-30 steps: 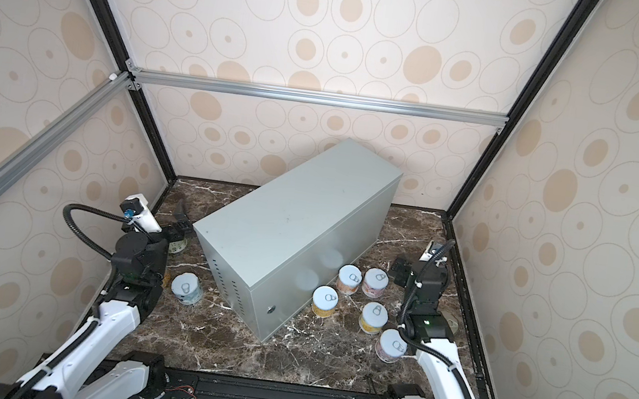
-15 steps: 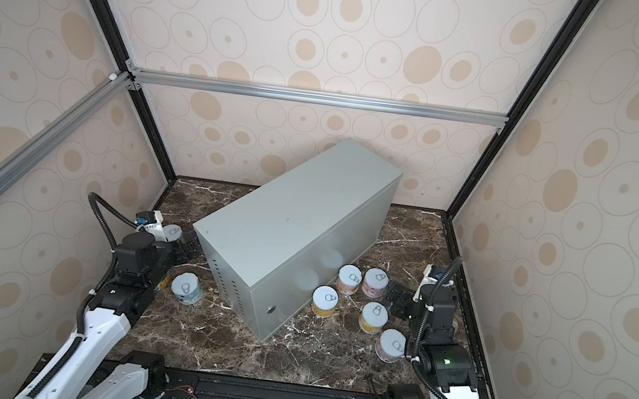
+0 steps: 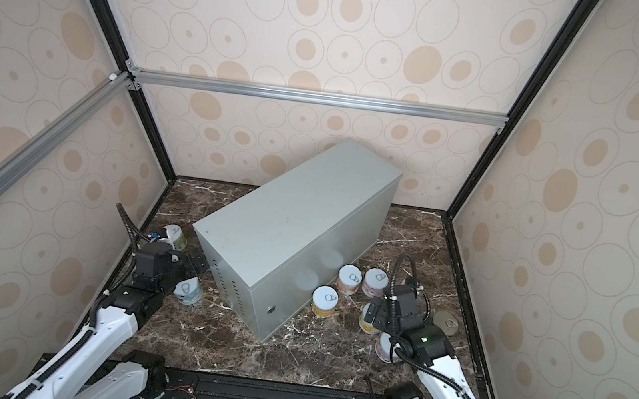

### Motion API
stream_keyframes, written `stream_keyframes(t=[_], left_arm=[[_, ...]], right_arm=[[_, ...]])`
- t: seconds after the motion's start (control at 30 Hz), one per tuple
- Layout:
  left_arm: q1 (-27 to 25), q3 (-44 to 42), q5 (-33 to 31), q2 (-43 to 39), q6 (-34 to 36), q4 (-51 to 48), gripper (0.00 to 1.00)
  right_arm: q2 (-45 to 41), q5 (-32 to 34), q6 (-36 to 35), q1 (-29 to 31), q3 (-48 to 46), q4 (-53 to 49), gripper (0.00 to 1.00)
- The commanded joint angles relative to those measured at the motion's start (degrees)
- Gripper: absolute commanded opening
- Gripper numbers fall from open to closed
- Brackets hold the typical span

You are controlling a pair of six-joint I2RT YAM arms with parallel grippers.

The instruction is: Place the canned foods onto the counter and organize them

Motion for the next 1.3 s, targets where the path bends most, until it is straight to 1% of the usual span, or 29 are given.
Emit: stream_keyframes(t=[0.0,0.13,0.4,0.53,0.83,1.0,1.07,1.1,1.2,1.27], left_arm=[[-2.71,1.5,-1.61,-0.37,-3.5,-0.19,1.0],[-5.22,-2.54,-4.97,-2.89,-4.74,2.08,1.0],[-7.47,-8.81,-6.01,0.16,-6.46,8.0,0.99],[-7.78,-9.87,-6.86,-0.04,-6.31,9.17,0.99],[-8.04,-9.31,-8.24,-3.6,-6.34,8.93,0.99],[-8.14,-8.01,-8.68,-3.22,-6.28,8.81,0.99],[-8.14,-7.54,-8.58,-3.01,-6.28,8.67,0.99],[-8.16,-7.45,-8.47,-3.08,-6.34,8.77,0.99],[-8.25,-6.94,-8.38,-3.22,-6.49,8.73,1.0],[-8.48,-6.44,-8.6,-3.35,-6.56,8.19,0.99]], right_arm=[[3.67,3.64,2.7,2.86,-1.36,2.26,0.99],[7.42,3.69,2.3,4.81,-2.42,4.43,0.99],[14.27,1.95,0.71,5.01,-2.74,9.72,0.99],[17.89,1.0,0.63,5.01,-2.87,12.51,0.99],[24.54,-0.45,1.16,5.0,-3.48,17.52,0.99],[26.6,-2.04,1.12,5.03,-3.56,19.54,0.93],[27.37,-3.14,0.94,5.05,-3.49,20.15,0.88],[28.03,-4.13,0.86,5.01,-3.53,20.86,0.84],[29.6,-5.96,0.9,5.01,-3.79,22.26,0.82],[30.12,-6.43,0.87,5.01,-3.93,22.77,0.78]])
